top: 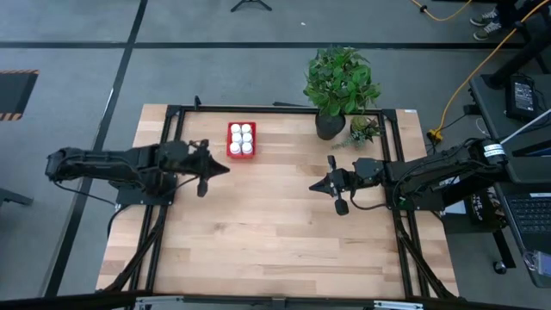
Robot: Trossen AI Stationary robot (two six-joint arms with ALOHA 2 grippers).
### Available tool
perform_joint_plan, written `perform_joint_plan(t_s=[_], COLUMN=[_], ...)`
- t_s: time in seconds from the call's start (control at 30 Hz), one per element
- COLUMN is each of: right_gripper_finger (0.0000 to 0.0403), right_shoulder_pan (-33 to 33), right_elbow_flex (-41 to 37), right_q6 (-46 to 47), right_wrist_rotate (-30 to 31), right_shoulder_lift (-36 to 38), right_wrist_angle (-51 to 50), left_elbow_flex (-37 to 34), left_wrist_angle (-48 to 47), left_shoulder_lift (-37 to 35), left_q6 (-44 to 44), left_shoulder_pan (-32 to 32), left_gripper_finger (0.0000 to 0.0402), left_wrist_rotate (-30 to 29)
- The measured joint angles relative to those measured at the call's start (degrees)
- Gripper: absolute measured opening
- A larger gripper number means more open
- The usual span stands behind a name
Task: Pick and place pill bottles into a basket
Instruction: Return to Home Position
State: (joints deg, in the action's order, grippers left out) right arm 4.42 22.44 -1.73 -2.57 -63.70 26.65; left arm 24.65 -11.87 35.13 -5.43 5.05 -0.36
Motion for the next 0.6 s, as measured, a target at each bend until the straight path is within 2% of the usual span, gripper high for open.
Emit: perform_joint_plan(t_s=[0.2, 0.37, 0.6], right_gripper_finger=[0.001, 0.001, 0.001], right_shoulder_pan=[-0.2, -2.3, -7.7], right_elbow_flex=[0.0, 0.0, 0.0], right_q6=[1.5, 1.5, 1.5], right_wrist_rotate=[0.0, -0.6, -9.1], right_shoulder_lift=[0.0, 0.0, 1.6], right_wrist_angle=[0.0, 0.6, 1.9], left_elbow_flex=[-7.0, -11.4, -16.8], left_wrist_angle=[6.9, 7.5, 7.3], left_shoulder_lift=[-7.5, -14.4, -24.9], left_q6=[0.1, 0.4, 1.9], left_shoulder_pan=[-2.6, -4.2, -5.3], left_gripper_finger=[0.0002, 0.0002, 0.0002], left_wrist_rotate=[-0.9, -1.2, -3.8])
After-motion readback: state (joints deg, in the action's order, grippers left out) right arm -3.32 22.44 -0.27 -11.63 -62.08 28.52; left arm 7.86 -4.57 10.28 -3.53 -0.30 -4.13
